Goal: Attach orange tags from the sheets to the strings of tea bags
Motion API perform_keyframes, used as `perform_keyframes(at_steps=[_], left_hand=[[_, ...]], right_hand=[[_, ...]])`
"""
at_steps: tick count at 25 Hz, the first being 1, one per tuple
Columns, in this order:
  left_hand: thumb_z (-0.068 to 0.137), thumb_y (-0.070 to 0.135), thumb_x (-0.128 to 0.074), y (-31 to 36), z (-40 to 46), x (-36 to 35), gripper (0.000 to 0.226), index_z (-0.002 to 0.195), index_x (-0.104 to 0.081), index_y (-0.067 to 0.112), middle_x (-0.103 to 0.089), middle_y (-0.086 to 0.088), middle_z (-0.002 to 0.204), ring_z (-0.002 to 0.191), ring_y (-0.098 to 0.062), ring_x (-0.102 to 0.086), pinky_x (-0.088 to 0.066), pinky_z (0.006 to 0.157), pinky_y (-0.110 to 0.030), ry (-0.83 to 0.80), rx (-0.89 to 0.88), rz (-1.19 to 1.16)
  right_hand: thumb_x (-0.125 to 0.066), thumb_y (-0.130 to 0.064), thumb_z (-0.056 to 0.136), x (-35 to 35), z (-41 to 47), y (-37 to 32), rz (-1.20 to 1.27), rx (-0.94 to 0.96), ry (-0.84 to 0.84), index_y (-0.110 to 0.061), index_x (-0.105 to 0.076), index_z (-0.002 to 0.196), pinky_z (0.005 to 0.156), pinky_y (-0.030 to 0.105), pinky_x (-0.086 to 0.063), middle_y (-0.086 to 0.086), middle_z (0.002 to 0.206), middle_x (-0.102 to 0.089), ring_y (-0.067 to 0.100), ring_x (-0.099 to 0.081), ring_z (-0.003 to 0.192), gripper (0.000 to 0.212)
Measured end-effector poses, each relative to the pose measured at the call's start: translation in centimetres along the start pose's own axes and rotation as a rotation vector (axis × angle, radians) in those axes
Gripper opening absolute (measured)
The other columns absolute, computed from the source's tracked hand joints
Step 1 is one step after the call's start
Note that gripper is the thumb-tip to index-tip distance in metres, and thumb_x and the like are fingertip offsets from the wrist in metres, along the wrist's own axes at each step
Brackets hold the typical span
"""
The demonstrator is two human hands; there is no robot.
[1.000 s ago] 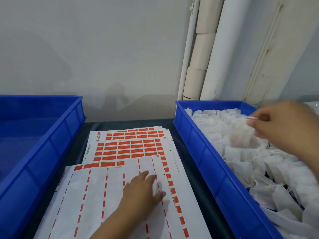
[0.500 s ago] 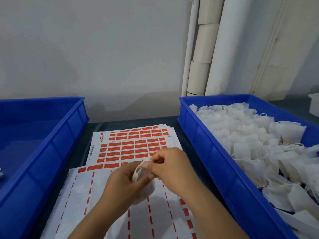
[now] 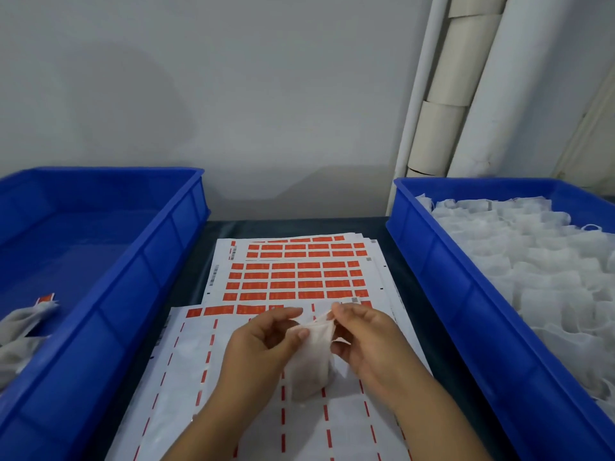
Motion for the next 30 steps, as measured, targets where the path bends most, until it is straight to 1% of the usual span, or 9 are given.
perform_keyframes(at_steps=[3, 7, 10, 13, 16, 18, 23, 27, 30], left_hand=[[0.077, 0.020, -0.071, -0.3, 0.0, 0.4, 0.021, 0.069, -0.063, 0.038, -0.062, 0.033, 0.066, 0.072, 0.000, -0.062, -0.039, 0.048, 0.000, 0.050, 0.008, -0.021], [0.082, 0.016, -0.068, -0.3, -0.1, 0.5, 0.017, 0.073, -0.064, 0.030, -0.063, 0.021, 0.076, 0.076, -0.006, -0.060, -0.041, 0.049, -0.002, 0.074, 0.044, -0.025], [0.082, 0.022, -0.068, 1.0, -0.7, -0.3, 0.016, 0.079, -0.059, 0.036, -0.059, 0.024, 0.084, 0.083, -0.004, -0.058, -0.043, 0.052, -0.004, -0.020, -0.045, 0.082], [0.078, 0.046, -0.067, 3.1, -1.4, -1.2, 0.015, 0.085, -0.054, 0.051, -0.051, 0.041, 0.077, 0.082, 0.016, -0.052, -0.037, 0.061, 0.000, -0.143, -0.224, 0.239], [0.082, 0.042, -0.064, 3.9, -1.1, -1.6, 0.015, 0.097, -0.063, 0.045, -0.048, 0.039, 0.070, 0.076, 0.021, -0.051, -0.037, 0.057, 0.003, -0.192, -0.270, 0.314], [0.085, 0.036, -0.063, 4.1, -0.8, -1.5, 0.007, 0.084, -0.065, 0.043, -0.049, 0.038, 0.067, 0.078, 0.025, -0.047, -0.036, 0.058, 0.007, -0.219, -0.248, 0.308], [0.083, 0.038, -0.065, 3.6, -0.8, -0.7, 0.019, 0.066, -0.058, 0.043, -0.052, 0.030, 0.083, 0.084, 0.004, -0.054, -0.041, 0.060, -0.003, -0.225, -0.162, 0.338], [0.084, 0.029, -0.066, 3.3, -0.5, -0.7, 0.023, 0.063, -0.061, 0.038, -0.059, 0.023, 0.075, 0.075, 0.002, -0.057, -0.042, 0.054, -0.004, -0.260, -0.101, 0.277], [0.086, 0.019, -0.064, 2.6, -0.4, -0.7, 0.028, 0.062, -0.070, 0.032, -0.065, 0.014, 0.067, 0.059, 0.001, -0.058, -0.045, 0.054, -0.008, -0.270, 0.067, -0.063]], right_hand=[[-0.061, -0.029, 0.080, -0.2, -0.3, -0.1, 0.295, -0.050, -0.091, -0.014, -0.074, 0.075, 0.066, 0.028, -0.052, 0.009, 0.087, -0.070, 0.017, -0.066, 0.071, 0.021], [-0.059, -0.024, 0.077, -0.4, -0.4, -0.4, 0.506, -0.062, -0.120, -0.006, -0.062, 0.097, 0.048, 0.023, -0.045, 0.013, 0.081, -0.066, 0.015, -0.055, 0.055, 0.027], [-0.058, -0.019, 0.076, -0.6, -0.6, -0.7, 0.511, 0.001, -0.162, -0.006, -0.067, 0.088, 0.052, 0.023, -0.049, 0.013, 0.075, -0.065, 0.016, -0.058, 0.057, 0.019], [-0.060, -0.016, 0.074, -0.5, -1.0, -1.2, 0.380, 0.076, -0.212, -0.009, -0.073, 0.073, 0.056, 0.022, -0.052, 0.011, 0.071, -0.064, 0.014, -0.058, 0.057, 0.016], [-0.064, -0.018, 0.070, -0.1, -1.2, -1.3, 0.278, 0.101, -0.199, -0.010, -0.075, 0.075, 0.063, 0.025, -0.054, 0.010, 0.069, -0.064, 0.013, -0.054, 0.055, 0.015], [-0.064, -0.021, 0.070, 0.2, -1.1, -1.4, 0.248, 0.116, -0.149, -0.013, -0.075, 0.074, 0.061, 0.023, -0.050, 0.007, 0.069, -0.065, 0.011, -0.051, 0.053, 0.014], [-0.062, -0.018, 0.074, 1.7, -0.8, -2.2, 0.493, 0.130, -0.057, -0.012, -0.074, 0.072, 0.040, 0.013, -0.041, 0.005, 0.064, -0.060, 0.006, -0.044, 0.041, 0.014], [-0.062, -0.024, 0.078, 1.1, -0.4, -1.4, 0.521, 0.129, 0.009, -0.011, -0.076, 0.085, 0.051, 0.020, -0.053, 0.009, 0.077, -0.070, 0.012, -0.064, 0.056, 0.021], [-0.042, -0.041, 0.092, 0.3, 0.5, 0.2, 0.167, 0.077, 0.022, -0.019, -0.066, 0.105, 0.079, 0.033, -0.056, 0.002, 0.099, -0.073, 0.017, -0.071, 0.088, 0.035]])
Point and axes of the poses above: each hand's wrist, its own z-axis towards the middle knuckle, its own x-axis out of the back of the hand, y = z × x, the point moved 5 cm from there along z, towards the middle knuckle
